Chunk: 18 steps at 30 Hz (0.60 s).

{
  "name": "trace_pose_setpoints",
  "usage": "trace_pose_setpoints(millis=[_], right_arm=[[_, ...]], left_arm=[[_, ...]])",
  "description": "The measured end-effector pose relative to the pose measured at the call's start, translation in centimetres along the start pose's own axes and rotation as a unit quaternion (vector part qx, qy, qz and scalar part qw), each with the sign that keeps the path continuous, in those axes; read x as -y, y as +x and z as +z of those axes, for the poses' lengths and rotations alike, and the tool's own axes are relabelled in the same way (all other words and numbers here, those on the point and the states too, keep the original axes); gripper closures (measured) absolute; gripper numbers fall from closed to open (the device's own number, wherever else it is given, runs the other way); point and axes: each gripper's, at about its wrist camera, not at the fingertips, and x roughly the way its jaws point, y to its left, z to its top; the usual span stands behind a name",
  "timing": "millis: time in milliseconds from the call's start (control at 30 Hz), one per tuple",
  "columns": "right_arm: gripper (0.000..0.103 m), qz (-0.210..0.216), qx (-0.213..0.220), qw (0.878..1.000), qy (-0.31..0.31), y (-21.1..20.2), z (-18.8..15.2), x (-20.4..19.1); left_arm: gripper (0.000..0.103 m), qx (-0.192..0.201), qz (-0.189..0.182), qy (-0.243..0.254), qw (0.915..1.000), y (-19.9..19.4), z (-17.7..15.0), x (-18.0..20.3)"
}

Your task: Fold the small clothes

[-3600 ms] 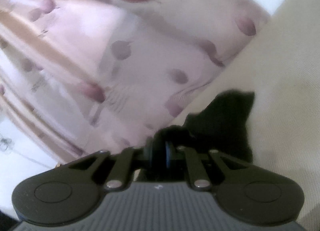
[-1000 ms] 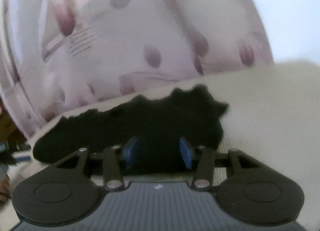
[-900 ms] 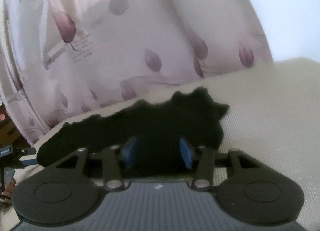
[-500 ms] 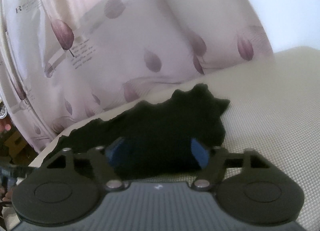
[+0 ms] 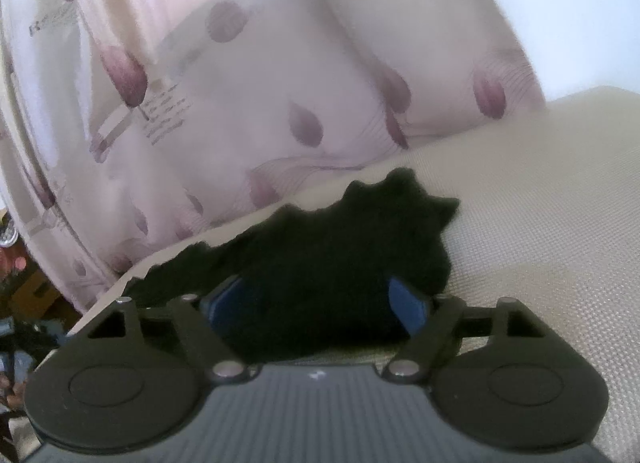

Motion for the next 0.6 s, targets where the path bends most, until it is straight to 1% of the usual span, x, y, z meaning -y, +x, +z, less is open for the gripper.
trace_pose_setpoints(millis=[33,67,100,167,233,333,400,433,467,500,533,600], right_arm=[[0.023,-0.003,0.004,1.000,0.007,-0.3,0.0,0.1],[0.022,-0.010,0.009,1.000,0.017,-0.6,0.0,0.4],[0.021,-0.019,0.012,0.999,0.029,-1.0,0.0,0.7],[0.020,-0.042,-0.001,0.998,0.042,-1.4,0.2,1.3],[0.020,-0.058,-0.015,0.998,0.035,-1.5,0.5,1.8],[0.020,-0.081,-0.041,0.996,0.005,-0.6,1.3,2.1],[0.020,-0.069,-0.070,0.995,-0.004,0.8,1.8,2.4],[0.020,-0.064,-0.086,0.994,-0.003,1.6,2.0,2.6],[0.027,-0.058,-0.093,0.994,-0.003,2.1,2.2,2.7],[0.061,-0.042,-0.101,0.994,-0.007,2.6,2.3,2.7],[0.081,-0.030,-0.116,0.993,-0.004,3.2,2.5,2.7],[0.086,-0.025,-0.127,0.992,-0.005,3.3,2.7,2.4]], left_arm=[[0.020,-0.006,-0.007,0.000,1.0000,0.7,-0.2,0.3],[0.035,-0.010,-0.008,0.007,0.9999,1.3,-0.5,0.9],[0.042,-0.017,0.005,0.021,0.9996,1.8,-0.8,1.6],[0.067,-0.029,0.036,0.054,0.9975,2.7,-1.3,2.6],[0.073,-0.035,0.055,0.066,0.9957,2.8,-1.2,2.5],[0.075,-0.046,0.076,0.090,0.9919,2.4,-0.6,1.7],[0.075,-0.052,0.094,0.098,0.9894,2.2,0.0,0.9],[0.075,-0.055,0.096,0.096,0.9891,2.1,0.3,0.5],[0.075,-0.056,0.100,0.098,0.9885,2.0,0.5,0.4],[0.075,-0.058,0.107,0.103,0.9872,2.0,0.8,0.3],[0.075,-0.062,0.110,0.107,0.9862,2.0,1.0,0.3],[0.075,-0.066,0.116,0.119,0.9838,1.6,1.4,0.5]])
